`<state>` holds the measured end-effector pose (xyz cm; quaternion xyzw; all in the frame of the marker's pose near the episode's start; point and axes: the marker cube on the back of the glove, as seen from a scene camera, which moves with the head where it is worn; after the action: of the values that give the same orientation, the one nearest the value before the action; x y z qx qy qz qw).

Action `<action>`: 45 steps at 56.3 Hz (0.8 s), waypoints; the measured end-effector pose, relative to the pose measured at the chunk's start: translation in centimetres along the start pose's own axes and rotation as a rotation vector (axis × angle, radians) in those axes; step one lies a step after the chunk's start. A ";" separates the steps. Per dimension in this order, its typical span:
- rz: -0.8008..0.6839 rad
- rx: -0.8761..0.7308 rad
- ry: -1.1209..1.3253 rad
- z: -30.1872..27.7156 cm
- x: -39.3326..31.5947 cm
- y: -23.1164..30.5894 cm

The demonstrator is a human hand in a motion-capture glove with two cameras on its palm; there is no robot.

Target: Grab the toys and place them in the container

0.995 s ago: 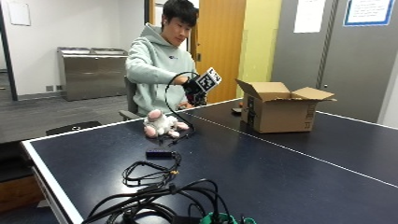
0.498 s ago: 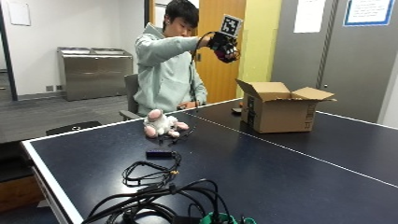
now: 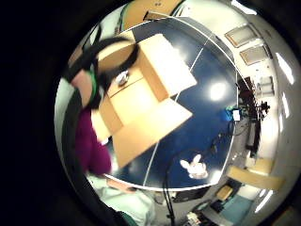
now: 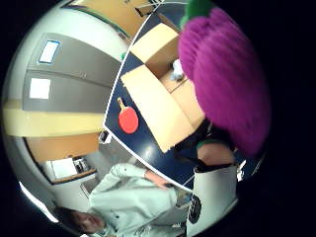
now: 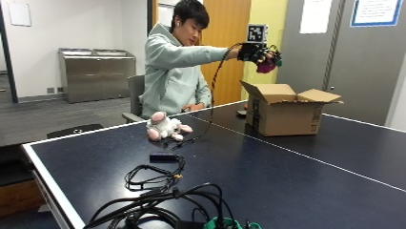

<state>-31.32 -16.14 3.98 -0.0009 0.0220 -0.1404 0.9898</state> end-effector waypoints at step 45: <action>0.406 0.170 -0.122 -0.5 22.7 21.8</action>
<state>-3.46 -1.47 2.31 0.0784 -0.0500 0.0607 0.9938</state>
